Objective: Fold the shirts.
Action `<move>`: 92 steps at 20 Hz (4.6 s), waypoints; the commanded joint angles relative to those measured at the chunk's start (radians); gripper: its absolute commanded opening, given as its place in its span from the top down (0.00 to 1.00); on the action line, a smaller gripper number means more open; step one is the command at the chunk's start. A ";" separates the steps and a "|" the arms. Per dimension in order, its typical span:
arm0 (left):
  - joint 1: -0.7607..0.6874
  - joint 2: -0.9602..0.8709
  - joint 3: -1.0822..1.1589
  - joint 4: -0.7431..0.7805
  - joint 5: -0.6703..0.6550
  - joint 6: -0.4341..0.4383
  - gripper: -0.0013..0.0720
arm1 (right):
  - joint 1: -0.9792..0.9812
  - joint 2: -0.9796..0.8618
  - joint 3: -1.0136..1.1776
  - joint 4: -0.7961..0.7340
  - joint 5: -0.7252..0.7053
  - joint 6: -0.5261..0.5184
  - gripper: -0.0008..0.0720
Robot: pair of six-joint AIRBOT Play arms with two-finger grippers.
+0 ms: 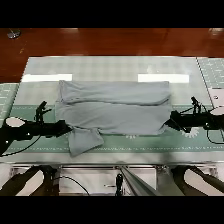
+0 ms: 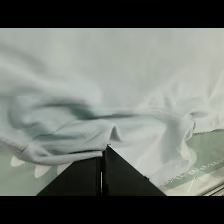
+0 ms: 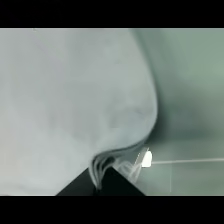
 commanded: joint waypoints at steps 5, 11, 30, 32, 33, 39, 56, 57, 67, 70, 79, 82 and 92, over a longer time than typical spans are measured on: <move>0.021 -0.077 0.279 0.024 0.031 0.015 0.96 | 0.007 -0.062 0.304 0.021 0.070 0.005 0.95; -0.024 -0.476 0.705 -0.012 -0.007 -0.081 0.96 | 0.056 -0.277 0.568 0.100 0.082 0.032 0.95; 0.167 -0.758 1.302 0.558 -0.460 -0.335 0.02 | -0.175 -0.505 0.766 0.027 0.208 -0.048 0.13; 0.209 -0.637 1.212 0.489 -0.318 -0.356 0.02 | -0.189 -0.511 0.764 -0.008 0.199 -0.038 0.13; 0.209 -0.561 1.136 0.436 -0.221 -0.348 0.02 | -0.182 -0.523 0.764 -0.005 0.198 -0.038 0.13; 0.005 -0.150 0.636 0.056 0.142 -0.142 0.02 | -0.066 -0.631 0.764 0.176 0.175 -0.106 0.13; -0.571 -0.312 0.674 0.021 0.212 -0.120 0.96 | 0.053 0.010 0.593 -0.092 0.322 -0.075 0.95; -0.607 -0.357 0.723 0.021 0.211 -0.120 0.96 | 0.054 0.109 0.540 -0.090 0.323 -0.061 0.95; -0.931 -0.885 1.239 0.021 -0.023 -0.223 0.96 | 0.054 0.570 0.345 -0.082 0.390 0.098 0.95; -1.033 -0.945 1.245 -0.033 -0.044 -0.222 0.96 | 0.054 0.568 0.346 -0.067 0.385 0.098 0.95; -0.932 -0.924 1.345 -0.164 -0.114 -0.192 0.96 | 0.095 0.526 0.430 0.005 0.331 0.082 0.95; -0.688 -0.792 1.344 -0.156 -0.147 -0.196 0.96 | 0.235 0.444 0.506 0.008 0.304 0.113 0.95; -0.069 -0.010 1.134 0.096 -0.216 -0.137 0.96 | 0.821 -0.261 0.938 0.002 0.070 0.165 0.95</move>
